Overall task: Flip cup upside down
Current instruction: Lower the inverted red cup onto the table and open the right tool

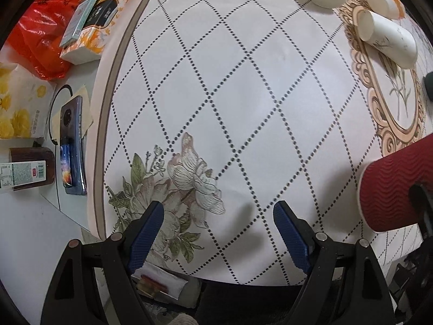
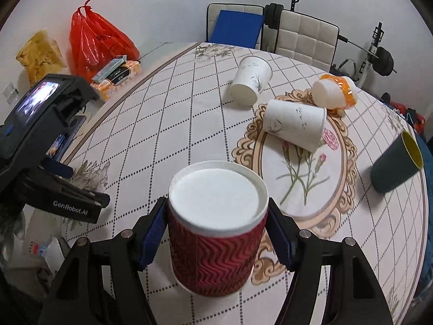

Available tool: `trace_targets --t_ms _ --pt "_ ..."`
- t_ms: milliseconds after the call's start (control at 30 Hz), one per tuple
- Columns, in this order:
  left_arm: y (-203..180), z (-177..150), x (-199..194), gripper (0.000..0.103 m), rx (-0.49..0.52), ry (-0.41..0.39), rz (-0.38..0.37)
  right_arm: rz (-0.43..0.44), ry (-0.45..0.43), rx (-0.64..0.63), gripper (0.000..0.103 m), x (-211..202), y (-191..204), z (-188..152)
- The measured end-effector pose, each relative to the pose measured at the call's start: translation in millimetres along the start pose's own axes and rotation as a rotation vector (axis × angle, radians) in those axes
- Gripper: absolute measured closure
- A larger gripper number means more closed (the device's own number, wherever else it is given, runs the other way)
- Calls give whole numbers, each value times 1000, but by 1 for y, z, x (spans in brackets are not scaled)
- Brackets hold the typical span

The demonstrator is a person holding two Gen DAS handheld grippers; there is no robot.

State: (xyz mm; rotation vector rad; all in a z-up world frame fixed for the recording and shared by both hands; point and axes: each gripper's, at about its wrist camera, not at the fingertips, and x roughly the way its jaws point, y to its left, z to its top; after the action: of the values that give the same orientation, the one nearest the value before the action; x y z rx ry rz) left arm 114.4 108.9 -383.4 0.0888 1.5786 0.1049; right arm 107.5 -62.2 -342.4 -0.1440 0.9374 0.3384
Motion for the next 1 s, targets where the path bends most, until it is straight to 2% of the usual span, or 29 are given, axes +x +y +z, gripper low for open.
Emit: trace_targets --t_ms 300,333,400,467,500,533,633,800,1000 --pt "-14 -22 -15 20 41 -52 -37 -42 71 62 29 -5 -3 -21" --pt "-15 -23 -19 20 44 -60 -41 -44 75 82 28 -8 -5 -22" --pt "-17 -28 -27 20 53 -80 -39 -55 89 110 14 -15 -8 -23" --pt "-16 -32 -38 20 57 -104 -45 -56 113 152 13 -23 -13 -25" --pt "-16 -35 -44 20 59 -114 -51 -64 133 177 9 -27 -15 -25" --pt "-18 -38 -52 20 61 -128 -56 -73 155 212 7 -32 -20 -26" --pt "-25 -44 -78 4 65 -184 -63 -122 175 288 6 -54 -29 -29" --pt "-30 -57 -114 4 54 -258 -90 -241 197 368 5 -94 -39 -33" --pt "-34 -81 -154 4 29 -345 -109 -295 177 382 5 -142 -41 -35"
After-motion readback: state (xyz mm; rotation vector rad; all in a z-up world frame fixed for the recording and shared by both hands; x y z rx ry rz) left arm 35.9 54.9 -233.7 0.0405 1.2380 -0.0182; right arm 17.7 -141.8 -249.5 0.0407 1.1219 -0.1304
